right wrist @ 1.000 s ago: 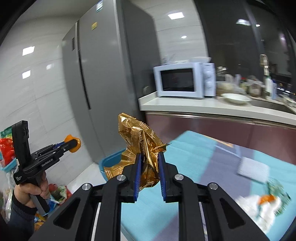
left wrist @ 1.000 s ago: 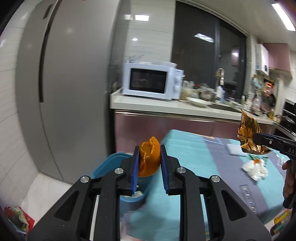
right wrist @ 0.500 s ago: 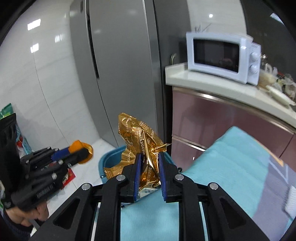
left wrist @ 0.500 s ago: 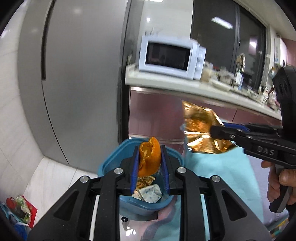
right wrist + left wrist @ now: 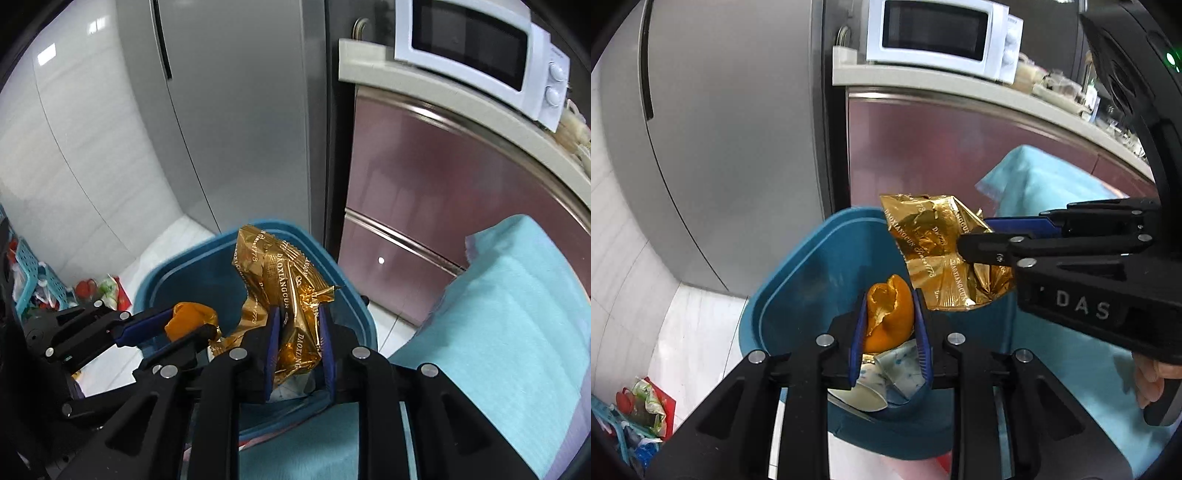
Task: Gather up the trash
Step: 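Open both tools to drop the peel and wrapper into the bin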
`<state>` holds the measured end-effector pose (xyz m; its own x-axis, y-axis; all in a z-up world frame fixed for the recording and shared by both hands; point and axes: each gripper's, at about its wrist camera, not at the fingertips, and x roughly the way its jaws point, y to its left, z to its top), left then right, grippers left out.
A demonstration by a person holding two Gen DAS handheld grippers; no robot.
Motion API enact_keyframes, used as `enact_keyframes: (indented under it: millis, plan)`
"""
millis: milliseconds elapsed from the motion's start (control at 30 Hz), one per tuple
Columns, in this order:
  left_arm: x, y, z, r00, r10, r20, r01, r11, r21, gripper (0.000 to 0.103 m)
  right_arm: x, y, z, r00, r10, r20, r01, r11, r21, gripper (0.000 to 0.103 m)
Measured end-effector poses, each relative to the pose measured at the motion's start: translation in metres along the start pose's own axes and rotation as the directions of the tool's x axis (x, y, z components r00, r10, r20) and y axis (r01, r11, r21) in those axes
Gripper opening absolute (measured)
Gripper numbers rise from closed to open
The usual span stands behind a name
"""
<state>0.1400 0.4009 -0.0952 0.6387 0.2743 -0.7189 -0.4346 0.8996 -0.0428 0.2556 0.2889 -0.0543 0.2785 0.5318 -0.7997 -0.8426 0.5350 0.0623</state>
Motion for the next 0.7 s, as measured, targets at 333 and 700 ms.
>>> enact_keyframes:
  millis: [333,700]
  plan:
    - [0.021,-0.006,-0.008,0.999,0.036,-0.021,-0.036,0.999,0.012,0.059,0.016,0.000,0.006,0.998,0.018,-0.055,-0.018,1.000,0.001,0.031]
    - [-0.031,-0.005,-0.006,0.995,0.058,0.087,-0.055,0.998,-0.031,0.098,-0.024,-0.022,-0.012,0.998,0.003,0.060,-0.008,0.997,0.080,0.041]
